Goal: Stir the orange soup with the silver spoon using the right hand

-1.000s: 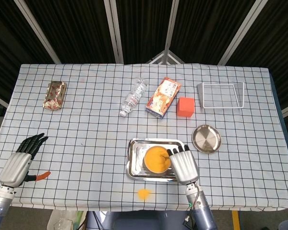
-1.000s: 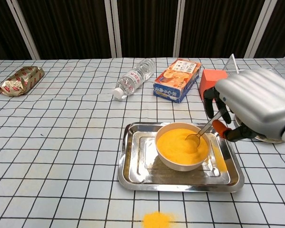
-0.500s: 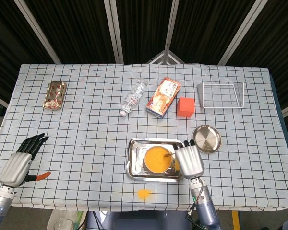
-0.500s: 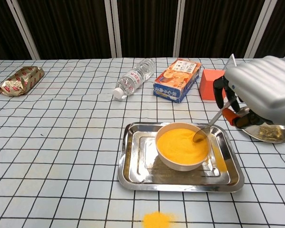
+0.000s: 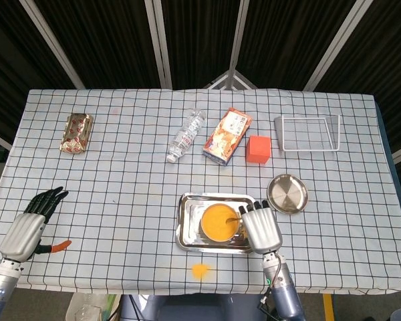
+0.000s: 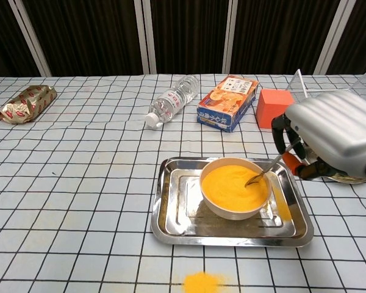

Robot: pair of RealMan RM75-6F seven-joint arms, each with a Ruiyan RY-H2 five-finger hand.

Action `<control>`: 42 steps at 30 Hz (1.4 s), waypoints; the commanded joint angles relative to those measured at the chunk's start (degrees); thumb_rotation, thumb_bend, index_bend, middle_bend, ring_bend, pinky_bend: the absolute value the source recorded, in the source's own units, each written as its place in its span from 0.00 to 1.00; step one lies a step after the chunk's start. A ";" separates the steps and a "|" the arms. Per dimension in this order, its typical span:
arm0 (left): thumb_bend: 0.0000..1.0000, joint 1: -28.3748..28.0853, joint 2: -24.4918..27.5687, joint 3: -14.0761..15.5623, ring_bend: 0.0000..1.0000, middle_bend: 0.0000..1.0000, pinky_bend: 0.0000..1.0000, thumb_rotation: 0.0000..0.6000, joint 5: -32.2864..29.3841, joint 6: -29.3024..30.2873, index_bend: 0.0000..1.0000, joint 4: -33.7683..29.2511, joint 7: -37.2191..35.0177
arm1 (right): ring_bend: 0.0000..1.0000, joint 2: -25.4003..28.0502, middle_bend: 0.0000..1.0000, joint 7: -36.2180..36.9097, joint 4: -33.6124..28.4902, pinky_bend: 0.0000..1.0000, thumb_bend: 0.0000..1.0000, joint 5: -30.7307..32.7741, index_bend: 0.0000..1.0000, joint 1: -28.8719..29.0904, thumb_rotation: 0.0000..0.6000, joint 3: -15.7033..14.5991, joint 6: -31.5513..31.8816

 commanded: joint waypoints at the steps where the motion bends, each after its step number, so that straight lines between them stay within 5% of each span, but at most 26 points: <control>1: 0.02 0.00 0.03 0.02 0.00 0.00 0.00 1.00 -0.01 -0.02 0.00 -0.04 -0.06 | 0.52 -0.47 0.64 0.12 -0.18 0.48 0.66 0.16 0.82 -0.17 1.00 -0.22 -0.05; 42: 0.02 -0.05 0.42 -0.03 0.00 0.00 0.00 1.00 -0.28 -0.27 0.00 -0.40 -0.89 | 0.55 -0.79 0.68 1.97 -3.85 0.48 0.71 -5.51 0.87 -0.76 1.00 -1.13 -0.29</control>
